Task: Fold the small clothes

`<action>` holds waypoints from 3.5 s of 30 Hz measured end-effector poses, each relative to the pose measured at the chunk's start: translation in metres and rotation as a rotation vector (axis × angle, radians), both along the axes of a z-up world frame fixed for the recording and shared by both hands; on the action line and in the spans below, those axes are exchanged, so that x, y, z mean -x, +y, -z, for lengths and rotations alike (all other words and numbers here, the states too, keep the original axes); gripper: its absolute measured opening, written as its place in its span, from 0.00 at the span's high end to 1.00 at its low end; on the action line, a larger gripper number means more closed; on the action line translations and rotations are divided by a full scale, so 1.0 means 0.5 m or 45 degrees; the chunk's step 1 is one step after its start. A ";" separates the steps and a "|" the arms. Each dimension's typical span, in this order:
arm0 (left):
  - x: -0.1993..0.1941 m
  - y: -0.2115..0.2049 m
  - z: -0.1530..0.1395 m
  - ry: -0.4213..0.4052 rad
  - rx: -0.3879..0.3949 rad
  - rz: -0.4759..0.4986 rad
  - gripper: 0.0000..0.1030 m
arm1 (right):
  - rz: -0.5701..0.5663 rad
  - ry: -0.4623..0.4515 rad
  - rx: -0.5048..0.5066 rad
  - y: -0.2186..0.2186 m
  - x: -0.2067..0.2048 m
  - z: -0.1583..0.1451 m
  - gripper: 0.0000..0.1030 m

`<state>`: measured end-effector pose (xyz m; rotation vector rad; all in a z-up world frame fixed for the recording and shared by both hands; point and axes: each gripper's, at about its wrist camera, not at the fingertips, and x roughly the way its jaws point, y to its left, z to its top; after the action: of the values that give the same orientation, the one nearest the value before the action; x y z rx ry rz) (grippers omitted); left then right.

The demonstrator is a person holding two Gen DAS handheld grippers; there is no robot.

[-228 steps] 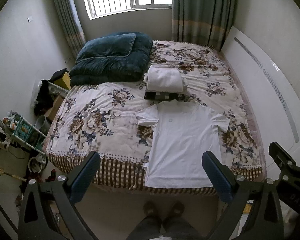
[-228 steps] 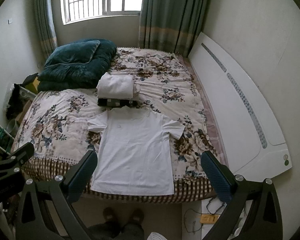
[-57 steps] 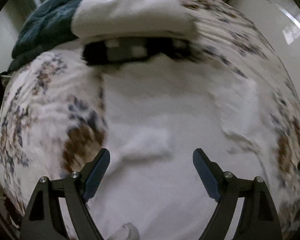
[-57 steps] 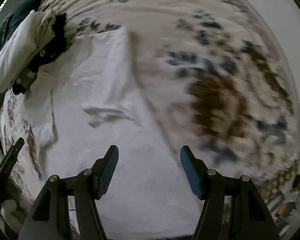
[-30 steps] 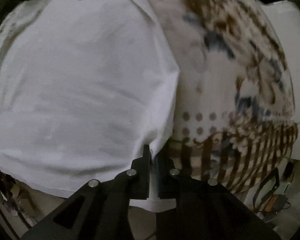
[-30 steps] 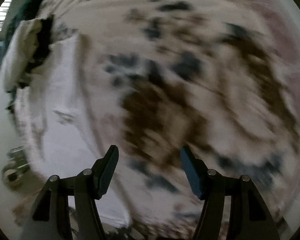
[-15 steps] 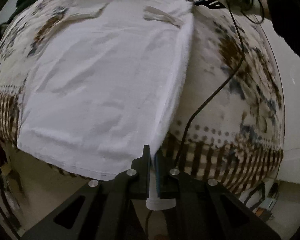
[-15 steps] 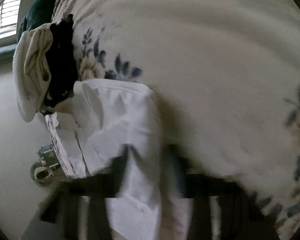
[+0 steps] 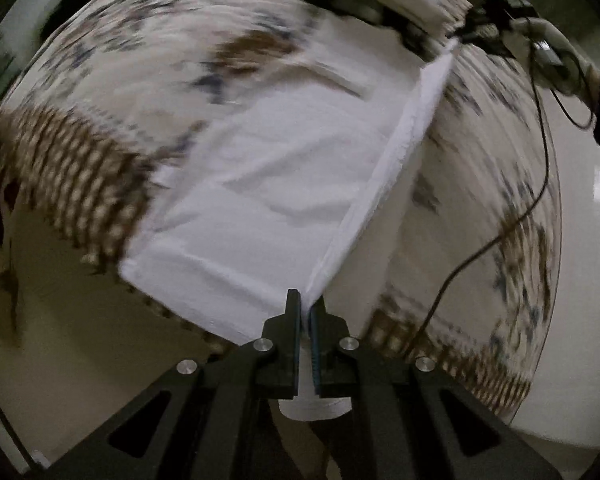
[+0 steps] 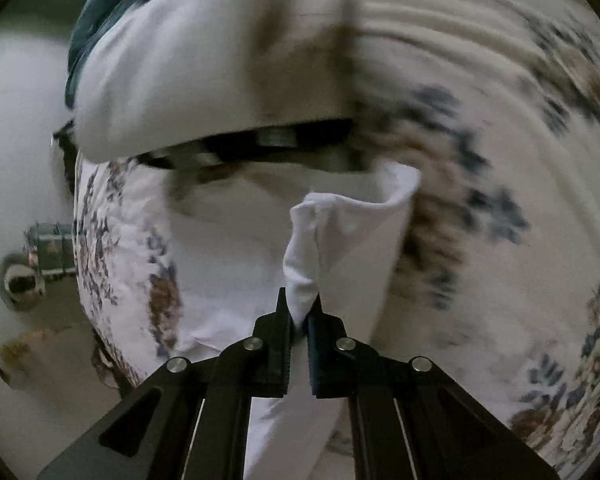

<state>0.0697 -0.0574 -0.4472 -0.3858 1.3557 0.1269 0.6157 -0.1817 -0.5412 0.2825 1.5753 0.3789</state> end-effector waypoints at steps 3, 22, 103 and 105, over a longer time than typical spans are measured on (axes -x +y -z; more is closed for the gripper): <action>-0.001 0.089 0.026 0.013 0.013 -0.094 0.98 | -0.074 -0.018 0.079 0.161 -0.017 0.011 0.95; -0.023 0.349 0.278 0.232 0.220 -0.129 0.93 | -0.025 0.086 0.366 0.434 -0.029 0.210 0.88; -0.834 0.227 0.123 -0.415 0.447 0.478 0.94 | 0.469 -0.258 -0.573 -0.181 0.223 0.028 0.96; -0.784 0.242 0.092 -0.433 0.467 0.480 0.94 | 0.451 -0.270 -0.587 -0.167 0.267 0.003 0.96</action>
<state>0.4617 0.0639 -0.4932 -0.4282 1.0885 -0.4868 0.4821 -0.2651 -0.5426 0.8371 1.1866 0.4740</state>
